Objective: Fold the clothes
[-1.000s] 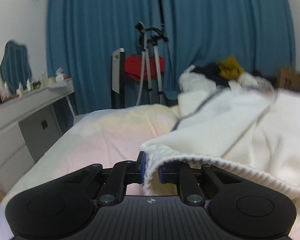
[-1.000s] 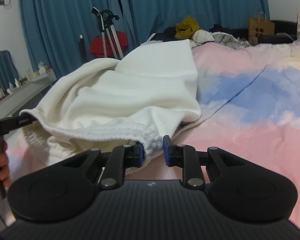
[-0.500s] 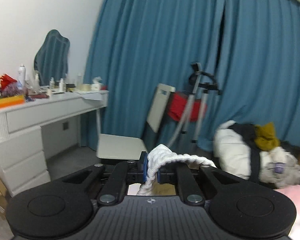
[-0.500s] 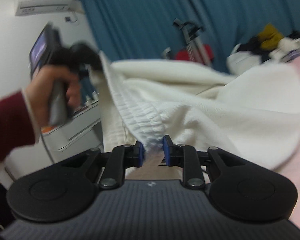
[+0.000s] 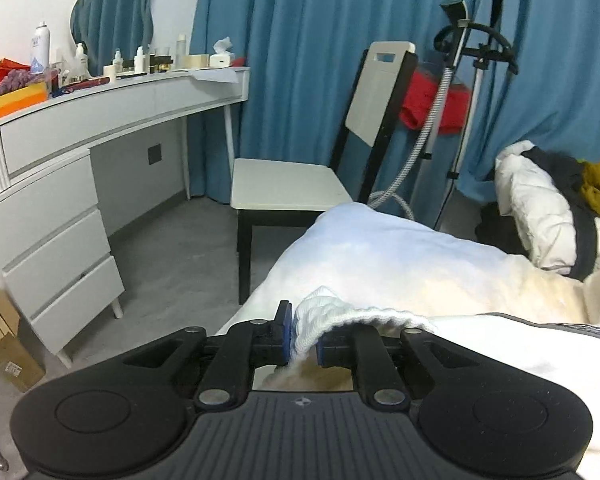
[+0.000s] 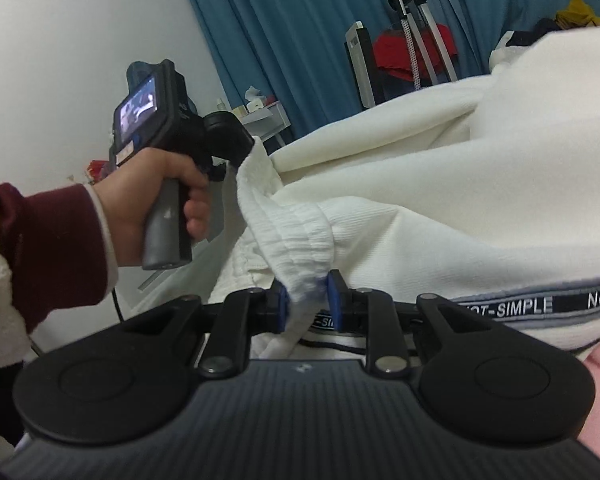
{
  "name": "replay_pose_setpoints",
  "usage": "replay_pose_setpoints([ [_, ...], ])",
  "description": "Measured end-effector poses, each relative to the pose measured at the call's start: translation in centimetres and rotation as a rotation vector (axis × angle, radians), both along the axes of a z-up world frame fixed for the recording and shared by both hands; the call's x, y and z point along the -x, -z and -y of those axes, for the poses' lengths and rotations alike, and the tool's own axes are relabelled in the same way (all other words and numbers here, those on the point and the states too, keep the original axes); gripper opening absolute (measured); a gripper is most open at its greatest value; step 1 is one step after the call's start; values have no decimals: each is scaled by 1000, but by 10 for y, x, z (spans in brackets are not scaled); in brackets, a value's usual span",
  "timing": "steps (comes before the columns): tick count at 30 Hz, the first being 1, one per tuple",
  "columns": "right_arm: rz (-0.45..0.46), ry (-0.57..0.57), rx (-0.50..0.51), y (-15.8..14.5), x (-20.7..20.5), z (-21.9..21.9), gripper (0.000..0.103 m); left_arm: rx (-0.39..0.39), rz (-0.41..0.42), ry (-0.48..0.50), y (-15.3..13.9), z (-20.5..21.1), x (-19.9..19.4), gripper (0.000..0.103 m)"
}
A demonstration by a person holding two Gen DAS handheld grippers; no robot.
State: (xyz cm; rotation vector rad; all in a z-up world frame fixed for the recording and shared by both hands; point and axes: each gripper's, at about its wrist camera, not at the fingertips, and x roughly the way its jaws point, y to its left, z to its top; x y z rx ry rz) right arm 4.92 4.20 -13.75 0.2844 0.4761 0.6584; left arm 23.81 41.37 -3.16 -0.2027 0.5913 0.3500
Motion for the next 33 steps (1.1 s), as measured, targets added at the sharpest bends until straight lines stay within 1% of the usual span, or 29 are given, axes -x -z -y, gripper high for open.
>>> replay_pose_setpoints([
  [1,17,-3,-1,-3,3,0,28,7,3,7,-2,-1,4,14],
  [2,38,-15,-6,-4,6,0,35,31,1,12,-4,0,14,16],
  [3,60,-27,-12,-5,9,0,41,55,0,17,-6,1,23,24],
  [4,77,-38,-11,-8,15,0,59,79,-1,22,-9,2,32,35],
  [5,92,-49,-8,-12,21,0,80,103,-1,26,-11,3,42,40],
  [6,103,-58,-12,-15,27,0,88,116,19,21,-15,2,57,48],
  [9,112,-69,-10,-25,44,8,89,163,75,14,-28,3,104,66],
  [11,103,-71,-5,-32,55,17,89,195,98,21,-37,7,135,69],
  [13,95,-64,-13,-41,66,32,89,223,116,33,-43,15,164,76],
  [16,86,-26,-14,-59,75,61,89,310,135,79,-45,39,213,77],
  [18,75,30,10,-71,78,80,89,392,134,103,-41,58,238,78],
  [21,61,110,54,-91,83,119,89,408,111,136,-31,89,251,78],
  [25,75,200,157,-108,98,174,89,427,80,181,-19,131,267,78],
  [27,60,257,213,-113,103,202,89,369,69,191,-15,142,266,78],
  [28,42,280,225,-113,104,217,89,339,64,194,-13,146,265,78],
  [29,29,298,227,-112,104,231,89,312,62,195,-9,148,264,78],
  [30,26,317,218,-109,103,244,89,300,60,197,-4,149,263,78],
  [32,24,365,197,-99,99,266,89,306,60,219,4,151,259,77],
  [33,10,389,184,-93,95,275,89,308,60,231,8,152,257,74],
])
